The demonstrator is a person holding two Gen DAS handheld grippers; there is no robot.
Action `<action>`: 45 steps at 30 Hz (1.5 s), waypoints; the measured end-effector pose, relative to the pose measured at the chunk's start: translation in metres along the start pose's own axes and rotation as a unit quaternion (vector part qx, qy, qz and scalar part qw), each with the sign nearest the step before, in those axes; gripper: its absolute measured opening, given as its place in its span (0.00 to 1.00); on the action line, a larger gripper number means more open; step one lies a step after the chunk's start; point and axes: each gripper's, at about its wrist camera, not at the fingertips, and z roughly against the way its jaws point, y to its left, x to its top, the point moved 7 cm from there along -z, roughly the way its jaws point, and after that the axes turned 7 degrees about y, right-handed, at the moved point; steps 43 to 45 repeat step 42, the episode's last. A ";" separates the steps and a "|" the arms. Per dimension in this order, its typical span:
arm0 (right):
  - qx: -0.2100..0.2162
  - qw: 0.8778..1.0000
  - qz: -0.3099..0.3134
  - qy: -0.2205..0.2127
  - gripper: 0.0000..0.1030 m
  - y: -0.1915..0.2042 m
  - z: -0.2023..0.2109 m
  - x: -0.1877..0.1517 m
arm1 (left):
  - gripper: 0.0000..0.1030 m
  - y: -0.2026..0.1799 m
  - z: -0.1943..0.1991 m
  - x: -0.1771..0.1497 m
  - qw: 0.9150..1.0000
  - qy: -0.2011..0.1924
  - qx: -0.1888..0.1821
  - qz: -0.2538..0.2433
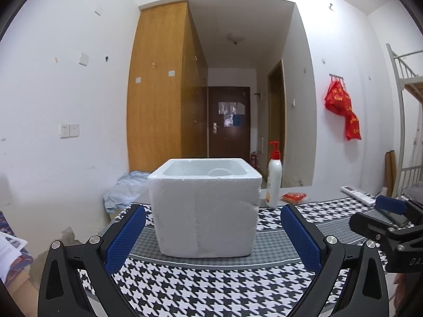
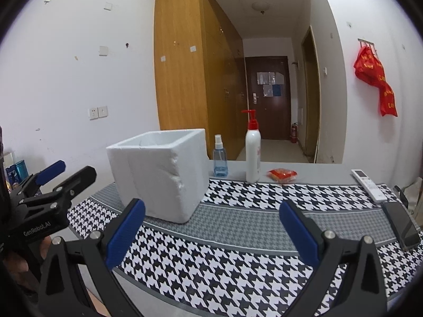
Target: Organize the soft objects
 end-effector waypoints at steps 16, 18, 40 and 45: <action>-0.014 1.000 -0.012 0.005 1.00 -0.007 0.009 -0.024 | 0.99 0.000 0.008 -0.021 1.000 0.015 -0.001 0.001; -0.017 1.000 -0.009 0.008 1.00 -0.007 0.007 -0.025 | 0.99 -0.001 0.008 -0.021 1.000 0.015 -0.002 0.002; -0.012 1.000 -0.009 0.007 1.00 -0.007 0.006 -0.026 | 0.99 -0.003 -0.002 -0.027 0.999 0.034 -0.007 -0.007; -0.011 1.000 -0.010 0.007 1.00 -0.006 0.006 -0.026 | 0.99 -0.002 -0.003 -0.028 0.999 0.035 -0.003 -0.006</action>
